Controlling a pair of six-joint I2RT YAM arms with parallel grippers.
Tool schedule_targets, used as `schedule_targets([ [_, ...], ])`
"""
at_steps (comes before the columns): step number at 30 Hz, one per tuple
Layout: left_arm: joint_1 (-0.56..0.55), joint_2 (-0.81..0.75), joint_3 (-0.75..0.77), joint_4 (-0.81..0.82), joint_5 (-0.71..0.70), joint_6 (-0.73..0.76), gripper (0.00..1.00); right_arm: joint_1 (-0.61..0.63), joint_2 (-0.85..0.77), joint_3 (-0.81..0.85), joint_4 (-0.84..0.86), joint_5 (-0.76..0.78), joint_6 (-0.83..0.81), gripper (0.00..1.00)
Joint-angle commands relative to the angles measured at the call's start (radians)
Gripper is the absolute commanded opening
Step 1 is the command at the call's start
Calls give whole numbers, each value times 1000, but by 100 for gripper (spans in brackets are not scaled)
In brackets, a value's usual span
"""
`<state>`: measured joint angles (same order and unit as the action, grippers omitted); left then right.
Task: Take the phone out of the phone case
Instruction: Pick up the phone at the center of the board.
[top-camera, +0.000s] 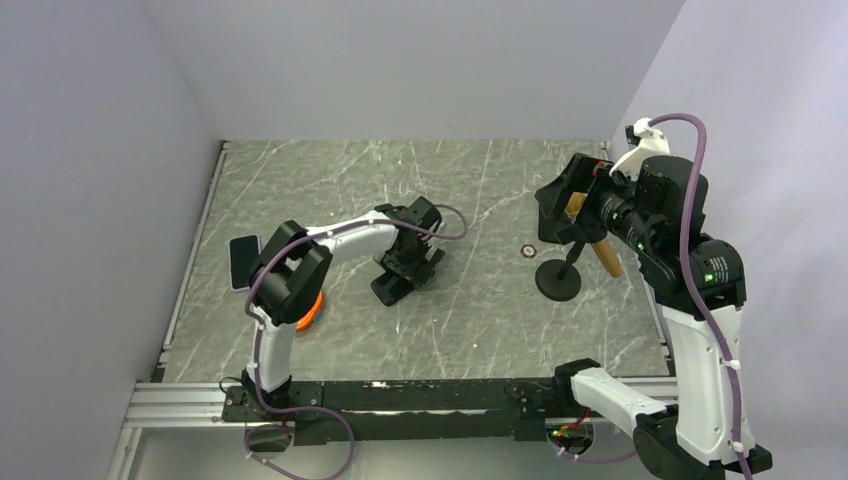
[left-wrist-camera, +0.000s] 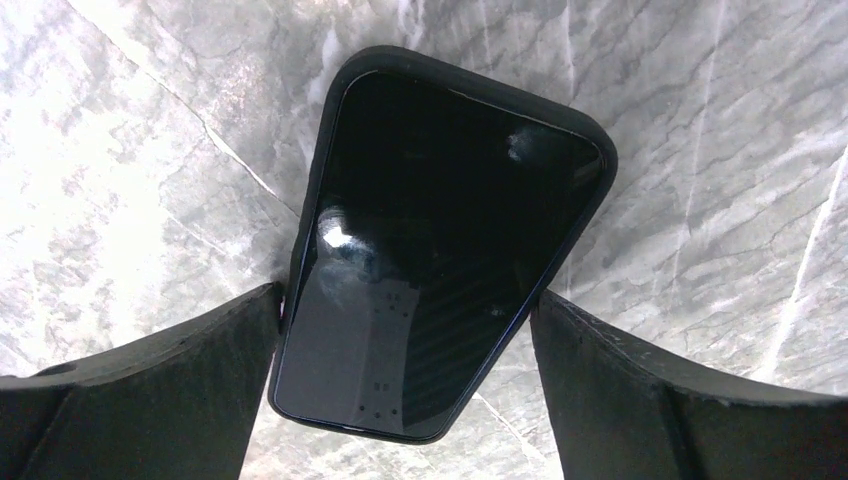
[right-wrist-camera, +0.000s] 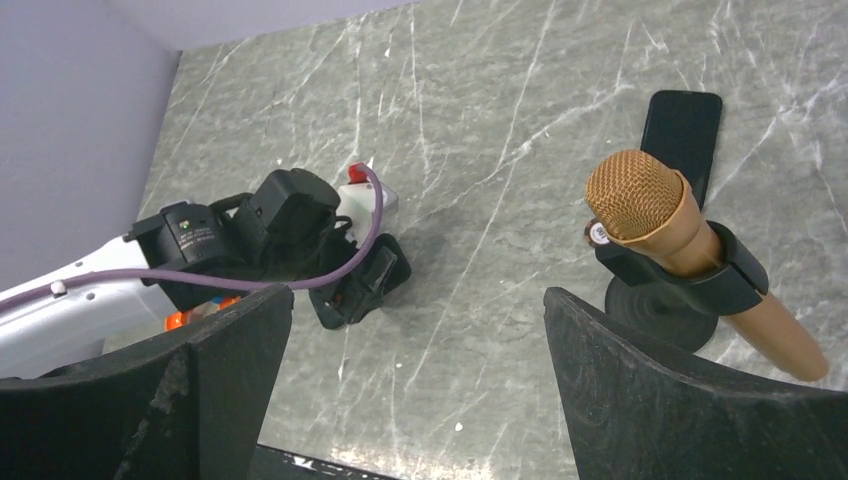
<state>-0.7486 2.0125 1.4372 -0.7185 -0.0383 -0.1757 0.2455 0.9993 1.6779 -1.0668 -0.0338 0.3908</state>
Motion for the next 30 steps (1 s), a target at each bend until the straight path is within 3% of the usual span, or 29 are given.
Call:
schedule_targets([
  [1, -7, 65, -11, -74, -25, -68, 94, -2, 6, 38, -34, 39, 41, 100],
  [9, -6, 57, -5, -89, -28, -52, 40, -3, 12, 50, -47, 38, 19, 100],
  [14, -6, -63, -23, -94, -41, -72, 15, -1, 33, 64, -45, 48, -2, 100],
  [19, -5, -214, -74, -88, -58, -121, 0, -2, 58, 63, -29, 40, -3, 100],
  [30, -5, -609, -214, -35, -104, -271, 0, -2, 137, 54, -3, -44, 79, 100],
])
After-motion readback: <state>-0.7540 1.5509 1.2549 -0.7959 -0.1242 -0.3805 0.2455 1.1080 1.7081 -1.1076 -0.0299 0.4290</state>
